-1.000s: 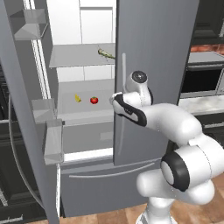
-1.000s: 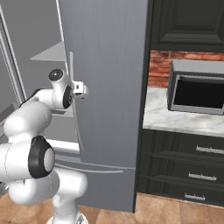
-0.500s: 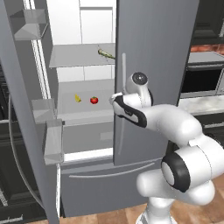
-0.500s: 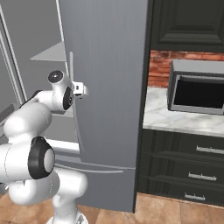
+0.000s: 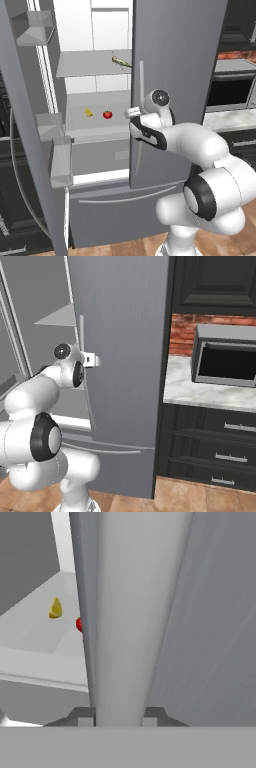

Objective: Gather the lemon wedge and tomato from the fridge and place them on a tray on the dining counter. Then gather the fishs from the fridge and place them on the other tray.

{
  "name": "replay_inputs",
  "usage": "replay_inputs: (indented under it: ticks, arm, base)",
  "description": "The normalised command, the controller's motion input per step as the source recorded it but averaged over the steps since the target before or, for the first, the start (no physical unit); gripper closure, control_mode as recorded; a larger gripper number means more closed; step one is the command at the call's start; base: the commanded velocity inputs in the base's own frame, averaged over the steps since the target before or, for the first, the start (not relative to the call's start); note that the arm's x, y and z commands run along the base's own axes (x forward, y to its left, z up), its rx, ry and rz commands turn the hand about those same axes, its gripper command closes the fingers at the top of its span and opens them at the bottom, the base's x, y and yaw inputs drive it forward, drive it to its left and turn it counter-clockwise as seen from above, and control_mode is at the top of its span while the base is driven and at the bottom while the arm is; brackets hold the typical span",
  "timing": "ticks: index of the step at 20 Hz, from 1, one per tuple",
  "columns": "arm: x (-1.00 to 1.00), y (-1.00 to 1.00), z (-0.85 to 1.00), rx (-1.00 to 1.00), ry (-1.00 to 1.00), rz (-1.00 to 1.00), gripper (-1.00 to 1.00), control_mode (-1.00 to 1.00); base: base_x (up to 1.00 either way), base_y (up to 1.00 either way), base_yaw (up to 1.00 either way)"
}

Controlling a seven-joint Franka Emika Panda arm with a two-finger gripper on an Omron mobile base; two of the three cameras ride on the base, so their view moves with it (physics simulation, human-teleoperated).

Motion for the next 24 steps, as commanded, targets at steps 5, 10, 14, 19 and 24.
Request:
replay_inputs:
  ticks: [5, 10, 14, 19, 24]
  arm:
    - [0.27, 0.03, -0.2, 0.0, 0.07, -0.02, 1.0, -1.0]
    - [-0.55, -0.11, -0.05, 0.0, 0.22, -0.01, 1.0, -1.0]
    - [-0.87, -0.25, 0.0, 0.0, 0.24, 0.0, 1.0, -1.0]
    - [-0.95, -0.3, 0.0, 0.0, 0.19, 0.0, 1.0, -1.0]
    - [-0.42, -0.17, 0.0, 0.0, 0.09, 0.0, 1.0, -1.0]
  base:
    - [0.0, 0.0, 0.0]
    - [0.0, 0.0, 0.0]
    - [0.0, 0.0, 0.0]
    - [0.0, 0.0, 0.0]
    - [0.0, 0.0, 0.0]
